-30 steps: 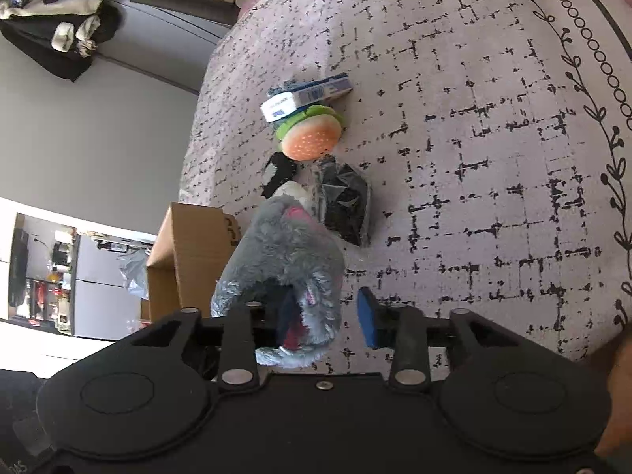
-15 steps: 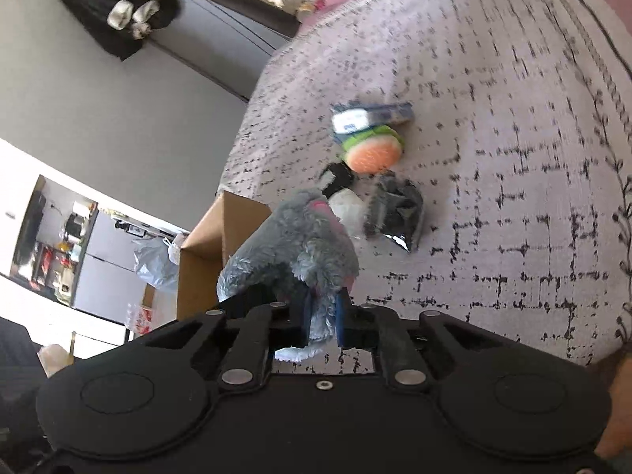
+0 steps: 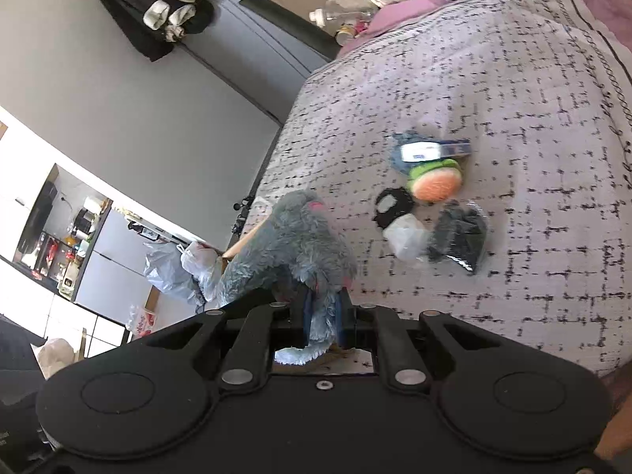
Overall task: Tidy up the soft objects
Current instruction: 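Lift the grey-blue plush with the left gripper and carry it over the box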
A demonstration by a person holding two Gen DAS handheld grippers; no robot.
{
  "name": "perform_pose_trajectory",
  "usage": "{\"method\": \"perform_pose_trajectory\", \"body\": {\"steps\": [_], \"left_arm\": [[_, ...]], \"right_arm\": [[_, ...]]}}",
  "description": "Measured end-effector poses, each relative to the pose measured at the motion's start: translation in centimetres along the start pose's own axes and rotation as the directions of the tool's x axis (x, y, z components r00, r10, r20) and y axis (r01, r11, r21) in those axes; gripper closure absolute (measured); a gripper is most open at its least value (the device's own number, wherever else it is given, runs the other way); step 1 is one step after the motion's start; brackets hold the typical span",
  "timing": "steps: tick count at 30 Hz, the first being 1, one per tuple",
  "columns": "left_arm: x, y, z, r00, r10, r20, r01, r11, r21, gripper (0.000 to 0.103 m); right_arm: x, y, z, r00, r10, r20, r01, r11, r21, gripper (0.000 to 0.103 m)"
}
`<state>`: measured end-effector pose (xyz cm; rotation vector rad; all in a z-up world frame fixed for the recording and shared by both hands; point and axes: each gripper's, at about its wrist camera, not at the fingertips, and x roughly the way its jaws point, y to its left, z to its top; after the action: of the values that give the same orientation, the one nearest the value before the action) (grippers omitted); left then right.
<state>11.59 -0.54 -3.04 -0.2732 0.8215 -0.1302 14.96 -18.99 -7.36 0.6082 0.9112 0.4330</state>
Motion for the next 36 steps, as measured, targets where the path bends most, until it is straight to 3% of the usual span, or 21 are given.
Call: {"method": "perform_pose_trajectory", "body": {"steps": [21,36], "left_arm": [[-2.0,8.6,1.6,0.997,0.049,0.051,-0.042,0.991,-0.128,0.074],[0.8,14.6,1.0,0.995,0.093,-0.047,-0.101,0.974,-0.201,0.073]], "right_arm": [[5.8,7.2,-1.2,0.998,0.030,-0.054,-0.035,0.995,-0.094,0.091],[11.8,8.1,-3.1,0.987,-0.009,-0.158,-0.003,0.997,-0.081,0.092]]}}
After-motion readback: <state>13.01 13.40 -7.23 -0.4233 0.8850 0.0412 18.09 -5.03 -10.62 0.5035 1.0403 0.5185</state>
